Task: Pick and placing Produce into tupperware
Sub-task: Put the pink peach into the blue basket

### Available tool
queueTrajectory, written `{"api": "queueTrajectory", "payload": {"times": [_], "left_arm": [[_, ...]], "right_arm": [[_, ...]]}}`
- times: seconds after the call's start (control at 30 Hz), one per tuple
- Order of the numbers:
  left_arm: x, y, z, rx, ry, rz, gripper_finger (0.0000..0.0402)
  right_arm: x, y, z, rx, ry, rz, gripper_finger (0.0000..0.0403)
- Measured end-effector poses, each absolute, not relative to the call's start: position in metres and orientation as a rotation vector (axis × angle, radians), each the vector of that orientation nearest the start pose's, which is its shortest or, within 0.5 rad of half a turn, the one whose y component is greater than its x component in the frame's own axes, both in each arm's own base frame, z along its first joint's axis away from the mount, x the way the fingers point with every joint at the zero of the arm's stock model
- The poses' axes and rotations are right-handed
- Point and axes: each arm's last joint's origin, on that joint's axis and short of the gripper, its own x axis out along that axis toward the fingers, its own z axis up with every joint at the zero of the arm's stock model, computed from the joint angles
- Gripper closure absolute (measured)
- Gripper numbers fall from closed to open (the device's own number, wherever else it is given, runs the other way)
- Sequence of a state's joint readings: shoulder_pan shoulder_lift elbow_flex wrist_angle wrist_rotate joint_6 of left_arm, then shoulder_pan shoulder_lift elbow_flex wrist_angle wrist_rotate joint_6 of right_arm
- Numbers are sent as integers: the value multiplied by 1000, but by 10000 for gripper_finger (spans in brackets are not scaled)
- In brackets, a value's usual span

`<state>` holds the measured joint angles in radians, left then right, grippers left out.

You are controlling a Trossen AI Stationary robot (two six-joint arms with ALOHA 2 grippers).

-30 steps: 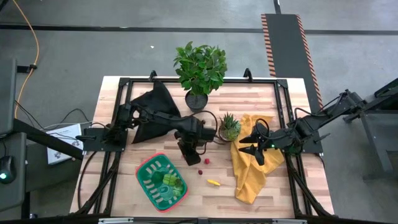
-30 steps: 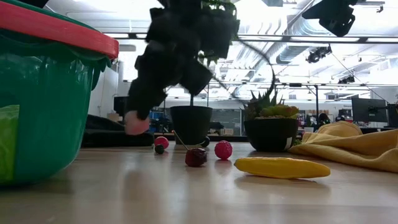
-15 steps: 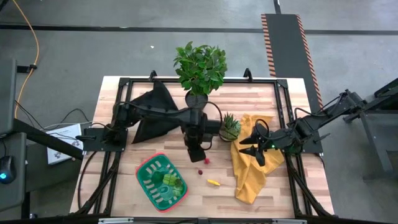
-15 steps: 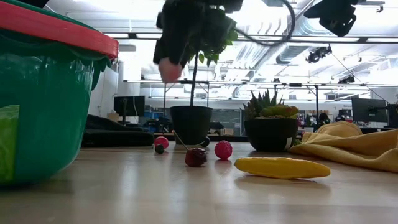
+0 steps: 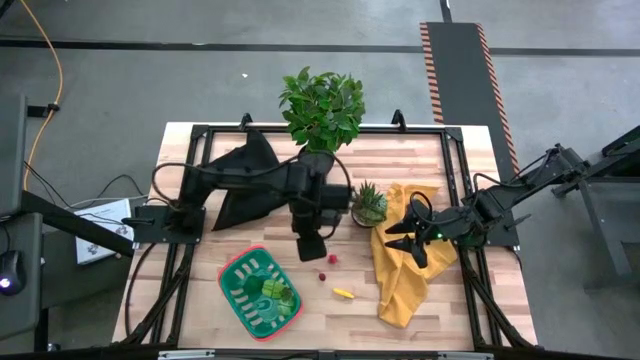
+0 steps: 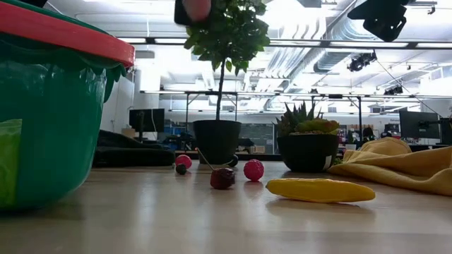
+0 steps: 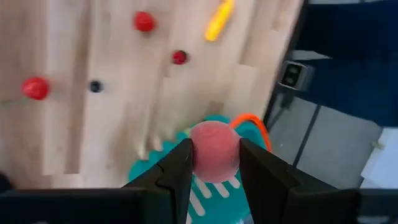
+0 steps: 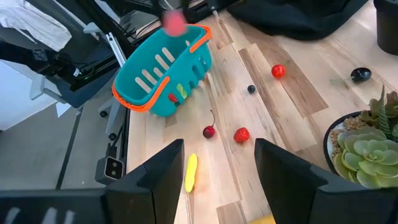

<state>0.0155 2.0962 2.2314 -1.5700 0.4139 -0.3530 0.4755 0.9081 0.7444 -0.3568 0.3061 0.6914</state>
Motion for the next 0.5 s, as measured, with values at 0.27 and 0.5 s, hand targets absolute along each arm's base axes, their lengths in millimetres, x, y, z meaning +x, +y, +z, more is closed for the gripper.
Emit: {"api": "queueTrajectory", "payload": {"times": [0.27,0.5], "left_arm": [[385,-45,350,-544,1452,-133,289],[376,-78,355,-460,1454,-132,289]], "right_arm": [[175,80,283,478,514,-8,215],[175,80,283,477,514,-8,215]]}}
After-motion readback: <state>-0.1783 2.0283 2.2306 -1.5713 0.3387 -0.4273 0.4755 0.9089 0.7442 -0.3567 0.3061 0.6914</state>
